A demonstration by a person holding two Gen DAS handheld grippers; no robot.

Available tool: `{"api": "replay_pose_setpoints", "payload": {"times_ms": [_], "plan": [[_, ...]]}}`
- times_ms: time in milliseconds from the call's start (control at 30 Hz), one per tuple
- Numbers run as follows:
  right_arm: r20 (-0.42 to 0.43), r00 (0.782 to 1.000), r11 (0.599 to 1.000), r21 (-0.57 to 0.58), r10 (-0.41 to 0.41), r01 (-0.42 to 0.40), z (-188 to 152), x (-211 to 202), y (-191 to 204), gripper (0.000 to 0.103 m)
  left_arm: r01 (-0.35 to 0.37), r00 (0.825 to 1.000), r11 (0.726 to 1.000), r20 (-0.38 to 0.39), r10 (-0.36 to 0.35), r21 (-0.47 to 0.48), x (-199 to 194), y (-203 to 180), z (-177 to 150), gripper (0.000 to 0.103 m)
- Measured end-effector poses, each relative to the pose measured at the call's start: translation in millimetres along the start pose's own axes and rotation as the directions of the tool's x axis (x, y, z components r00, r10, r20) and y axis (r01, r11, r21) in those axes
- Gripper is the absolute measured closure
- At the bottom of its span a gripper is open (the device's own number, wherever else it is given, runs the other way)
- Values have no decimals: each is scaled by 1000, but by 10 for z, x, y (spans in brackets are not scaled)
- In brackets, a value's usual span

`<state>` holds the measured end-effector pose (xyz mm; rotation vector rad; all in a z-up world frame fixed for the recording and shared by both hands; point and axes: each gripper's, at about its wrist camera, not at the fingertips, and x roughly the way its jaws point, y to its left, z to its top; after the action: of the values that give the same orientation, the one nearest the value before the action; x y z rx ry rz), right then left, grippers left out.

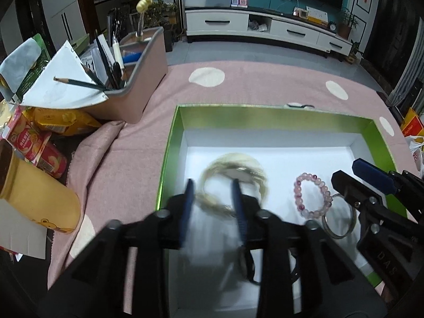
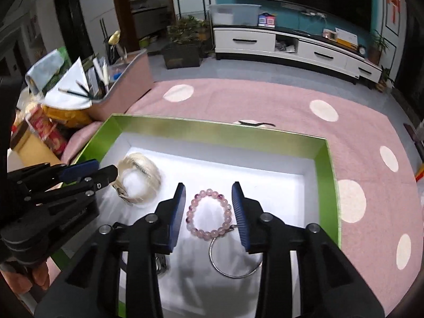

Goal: Organize jewelry
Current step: 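Carry the white watch and pink bracelet into the green box and open both grippers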

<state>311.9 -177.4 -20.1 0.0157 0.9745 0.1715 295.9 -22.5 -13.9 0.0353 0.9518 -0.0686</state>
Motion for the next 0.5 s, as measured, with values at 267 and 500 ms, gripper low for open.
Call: {"api": "replay_pose_setpoints", "payload": {"times_ms": [267,500], "plan": [[92,996,999,51,10,-15,-121,-496,-256,61,20,998,1000,66,-19,-11,-360,54,-19,44],[171,985,997,74,-34,22,-395,-1030,-456,49,17,995,1000,103,-16,-11,-699,123,-224,24]]}}
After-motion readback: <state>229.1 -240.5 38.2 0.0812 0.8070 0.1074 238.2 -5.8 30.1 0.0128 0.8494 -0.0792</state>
